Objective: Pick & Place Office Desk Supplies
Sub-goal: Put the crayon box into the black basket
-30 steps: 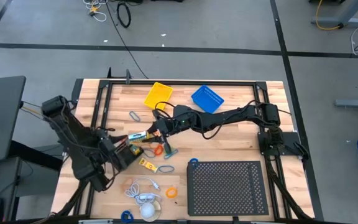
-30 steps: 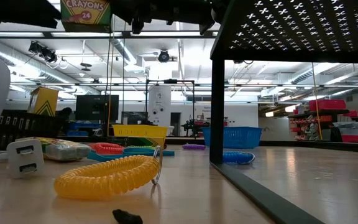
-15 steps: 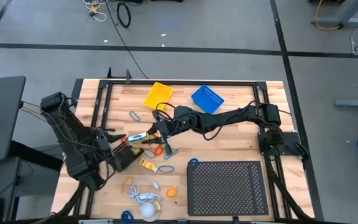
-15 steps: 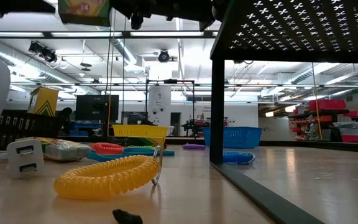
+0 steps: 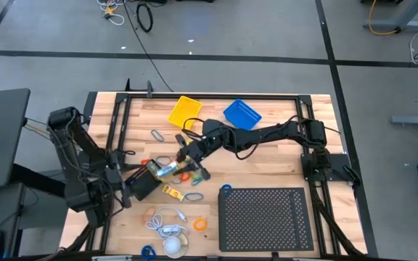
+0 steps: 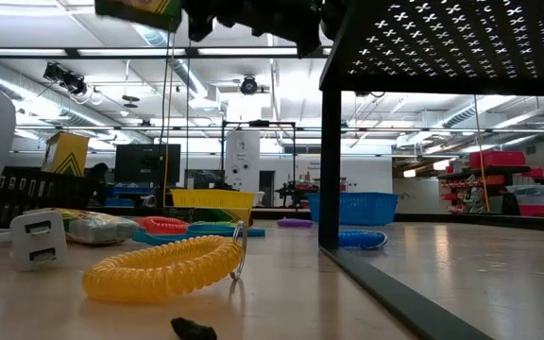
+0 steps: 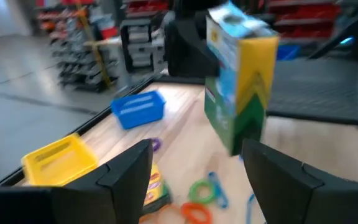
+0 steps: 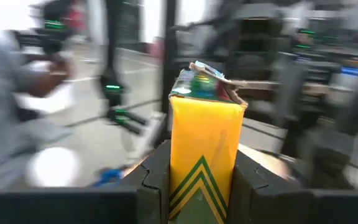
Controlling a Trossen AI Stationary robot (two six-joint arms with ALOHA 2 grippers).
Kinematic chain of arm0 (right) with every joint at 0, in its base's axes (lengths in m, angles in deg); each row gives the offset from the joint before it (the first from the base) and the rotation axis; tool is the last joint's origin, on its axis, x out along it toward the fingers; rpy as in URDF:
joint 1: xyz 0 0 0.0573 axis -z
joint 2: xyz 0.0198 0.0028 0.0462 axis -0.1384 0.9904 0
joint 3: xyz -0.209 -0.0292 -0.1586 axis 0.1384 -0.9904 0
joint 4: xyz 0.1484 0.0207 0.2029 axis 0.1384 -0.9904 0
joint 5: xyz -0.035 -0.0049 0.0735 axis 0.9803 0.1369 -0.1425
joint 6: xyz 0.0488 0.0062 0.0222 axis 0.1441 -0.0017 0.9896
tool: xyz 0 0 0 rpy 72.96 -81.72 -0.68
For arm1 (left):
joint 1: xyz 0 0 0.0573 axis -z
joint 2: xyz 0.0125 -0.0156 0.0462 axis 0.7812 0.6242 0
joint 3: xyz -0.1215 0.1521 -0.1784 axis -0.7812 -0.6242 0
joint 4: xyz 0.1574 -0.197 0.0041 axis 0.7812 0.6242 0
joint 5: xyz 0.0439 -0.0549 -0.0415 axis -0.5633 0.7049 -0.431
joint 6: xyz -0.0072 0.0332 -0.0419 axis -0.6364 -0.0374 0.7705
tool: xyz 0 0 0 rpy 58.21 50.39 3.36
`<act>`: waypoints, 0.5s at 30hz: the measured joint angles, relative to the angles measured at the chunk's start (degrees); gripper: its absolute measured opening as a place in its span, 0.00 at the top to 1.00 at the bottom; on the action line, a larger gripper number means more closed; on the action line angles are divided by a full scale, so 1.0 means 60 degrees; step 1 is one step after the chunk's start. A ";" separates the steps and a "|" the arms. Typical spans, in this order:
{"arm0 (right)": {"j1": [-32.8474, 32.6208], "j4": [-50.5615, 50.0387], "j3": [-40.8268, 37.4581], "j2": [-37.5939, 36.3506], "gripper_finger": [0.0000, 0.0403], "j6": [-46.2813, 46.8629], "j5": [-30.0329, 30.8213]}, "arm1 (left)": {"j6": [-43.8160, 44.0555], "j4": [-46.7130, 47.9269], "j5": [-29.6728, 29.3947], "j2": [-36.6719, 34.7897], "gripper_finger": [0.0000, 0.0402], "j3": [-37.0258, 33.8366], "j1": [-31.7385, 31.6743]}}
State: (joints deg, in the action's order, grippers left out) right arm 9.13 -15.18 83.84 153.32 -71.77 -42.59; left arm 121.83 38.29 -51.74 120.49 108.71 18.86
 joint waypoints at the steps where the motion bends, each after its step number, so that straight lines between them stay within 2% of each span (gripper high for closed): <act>1: 0.0013 0.0013 0.0000 0.0000 0.76 0.0000 -0.0516 | 0.0022 -0.0038 -0.0192 0.0002 0.37 0.0000 0.0095; 4: 0.0013 0.0018 0.0000 0.0000 0.76 -0.0111 -0.1924 | 0.0011 -0.0262 -0.0751 0.0002 0.37 0.0000 0.0253; 7: 0.0009 0.0032 0.0000 -0.0004 0.76 -0.0291 -0.2900 | -0.0040 -0.0497 -0.1155 0.0002 0.37 0.0000 0.0255; 11: -0.0002 0.0036 0.0000 -0.0004 0.76 -0.0364 -0.3675 | -0.0758 -0.1156 -0.1176 0.0002 0.37 -0.0001 0.0145; 15: 0.0005 0.0038 0.0000 -0.0004 0.76 -0.0388 -0.4000 | -0.1450 -0.1430 -0.1174 0.0005 0.37 0.0075 0.0091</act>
State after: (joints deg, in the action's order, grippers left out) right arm 9.17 -14.96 83.84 153.30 -74.09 -66.59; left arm 113.13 29.71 -58.79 120.52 109.15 19.41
